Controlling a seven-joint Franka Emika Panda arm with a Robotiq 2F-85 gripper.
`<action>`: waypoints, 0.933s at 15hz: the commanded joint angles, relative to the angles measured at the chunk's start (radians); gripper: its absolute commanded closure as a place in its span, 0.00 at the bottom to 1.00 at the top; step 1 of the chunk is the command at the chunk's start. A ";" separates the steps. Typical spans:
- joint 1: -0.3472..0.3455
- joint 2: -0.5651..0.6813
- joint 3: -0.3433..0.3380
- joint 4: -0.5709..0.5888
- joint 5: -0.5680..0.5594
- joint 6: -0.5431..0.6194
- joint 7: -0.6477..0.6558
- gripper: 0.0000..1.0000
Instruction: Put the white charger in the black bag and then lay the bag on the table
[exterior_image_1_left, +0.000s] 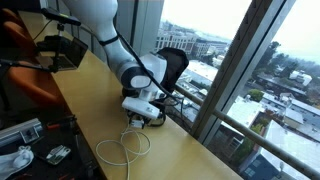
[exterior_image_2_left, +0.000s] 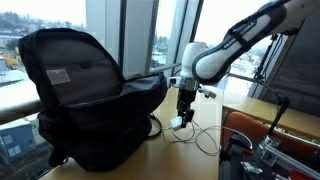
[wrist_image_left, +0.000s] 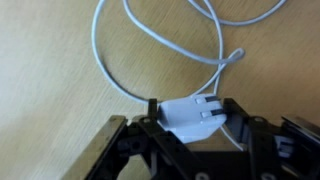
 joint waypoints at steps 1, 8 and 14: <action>-0.006 -0.207 -0.012 -0.078 -0.020 -0.019 0.004 0.58; 0.012 -0.508 -0.064 -0.077 -0.008 -0.147 -0.026 0.58; 0.101 -0.677 -0.062 0.034 0.005 -0.278 -0.012 0.58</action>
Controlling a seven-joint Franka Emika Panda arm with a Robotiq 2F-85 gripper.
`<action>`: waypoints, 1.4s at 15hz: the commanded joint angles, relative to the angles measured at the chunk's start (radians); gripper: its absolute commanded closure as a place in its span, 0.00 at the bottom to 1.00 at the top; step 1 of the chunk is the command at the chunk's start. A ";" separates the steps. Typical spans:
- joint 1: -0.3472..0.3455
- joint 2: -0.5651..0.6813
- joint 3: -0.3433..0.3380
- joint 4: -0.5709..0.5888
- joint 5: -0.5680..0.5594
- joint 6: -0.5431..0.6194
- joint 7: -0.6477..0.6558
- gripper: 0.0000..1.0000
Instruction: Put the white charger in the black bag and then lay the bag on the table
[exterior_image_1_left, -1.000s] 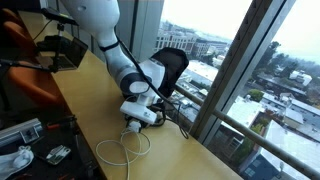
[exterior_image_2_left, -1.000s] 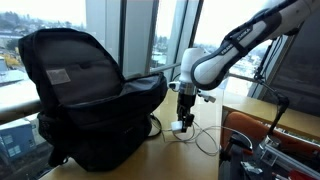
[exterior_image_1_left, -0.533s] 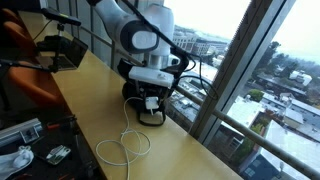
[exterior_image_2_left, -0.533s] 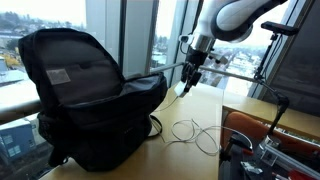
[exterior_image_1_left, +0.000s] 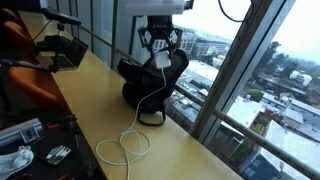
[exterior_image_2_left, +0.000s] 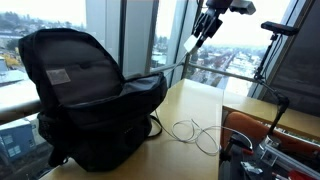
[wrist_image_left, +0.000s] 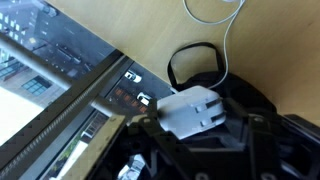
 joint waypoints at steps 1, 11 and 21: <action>0.089 -0.055 0.005 0.084 0.003 -0.085 0.020 0.58; 0.296 0.302 0.153 0.370 -0.047 -0.097 0.099 0.58; 0.183 0.628 0.097 0.794 -0.098 -0.220 -0.059 0.58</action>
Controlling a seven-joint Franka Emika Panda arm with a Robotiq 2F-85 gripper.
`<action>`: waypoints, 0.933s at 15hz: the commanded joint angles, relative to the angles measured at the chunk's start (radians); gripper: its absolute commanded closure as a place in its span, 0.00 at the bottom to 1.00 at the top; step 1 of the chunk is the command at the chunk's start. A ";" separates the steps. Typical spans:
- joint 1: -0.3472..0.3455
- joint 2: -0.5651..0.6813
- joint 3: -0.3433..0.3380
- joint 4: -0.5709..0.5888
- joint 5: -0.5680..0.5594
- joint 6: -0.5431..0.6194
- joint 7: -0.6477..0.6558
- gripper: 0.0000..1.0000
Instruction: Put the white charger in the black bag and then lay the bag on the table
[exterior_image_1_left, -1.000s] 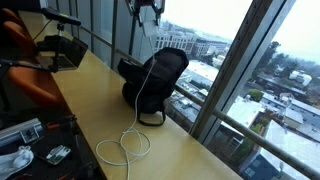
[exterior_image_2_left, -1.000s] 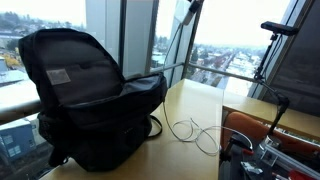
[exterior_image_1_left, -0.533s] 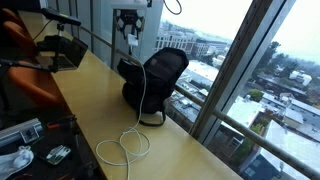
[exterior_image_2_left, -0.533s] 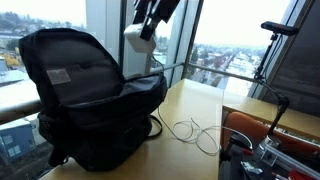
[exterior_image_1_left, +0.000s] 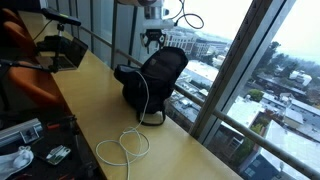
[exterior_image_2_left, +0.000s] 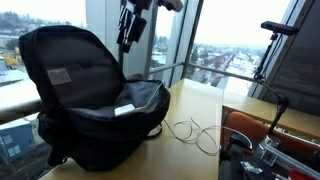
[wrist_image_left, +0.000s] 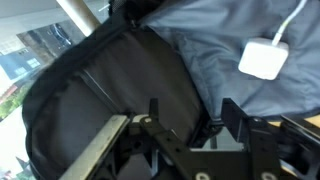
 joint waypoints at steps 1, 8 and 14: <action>-0.054 0.047 -0.017 0.141 -0.006 -0.109 -0.064 0.58; -0.165 -0.028 -0.042 0.026 0.025 -0.166 -0.129 0.58; -0.237 -0.026 -0.094 -0.132 0.018 -0.134 -0.114 0.12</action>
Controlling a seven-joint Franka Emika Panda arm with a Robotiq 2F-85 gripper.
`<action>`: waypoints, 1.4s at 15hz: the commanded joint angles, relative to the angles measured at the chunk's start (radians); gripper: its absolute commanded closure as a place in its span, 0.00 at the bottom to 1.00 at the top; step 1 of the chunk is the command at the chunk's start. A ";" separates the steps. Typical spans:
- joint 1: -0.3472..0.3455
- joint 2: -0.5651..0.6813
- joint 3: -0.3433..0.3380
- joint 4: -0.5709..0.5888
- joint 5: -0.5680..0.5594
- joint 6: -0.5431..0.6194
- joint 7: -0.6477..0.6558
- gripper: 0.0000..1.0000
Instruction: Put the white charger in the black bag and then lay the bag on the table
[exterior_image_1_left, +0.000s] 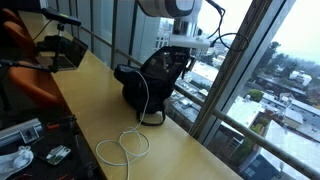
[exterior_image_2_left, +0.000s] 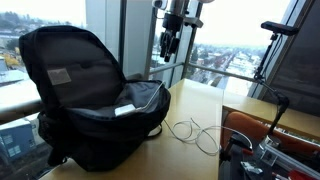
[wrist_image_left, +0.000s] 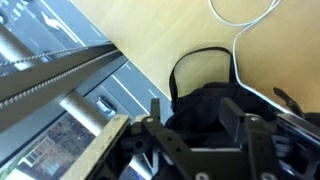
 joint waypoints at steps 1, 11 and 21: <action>-0.031 -0.026 -0.029 -0.121 0.012 0.016 -0.003 0.05; -0.077 -0.053 -0.046 -0.489 0.021 0.162 0.003 0.00; -0.091 -0.023 -0.024 -0.736 0.063 0.416 0.009 0.00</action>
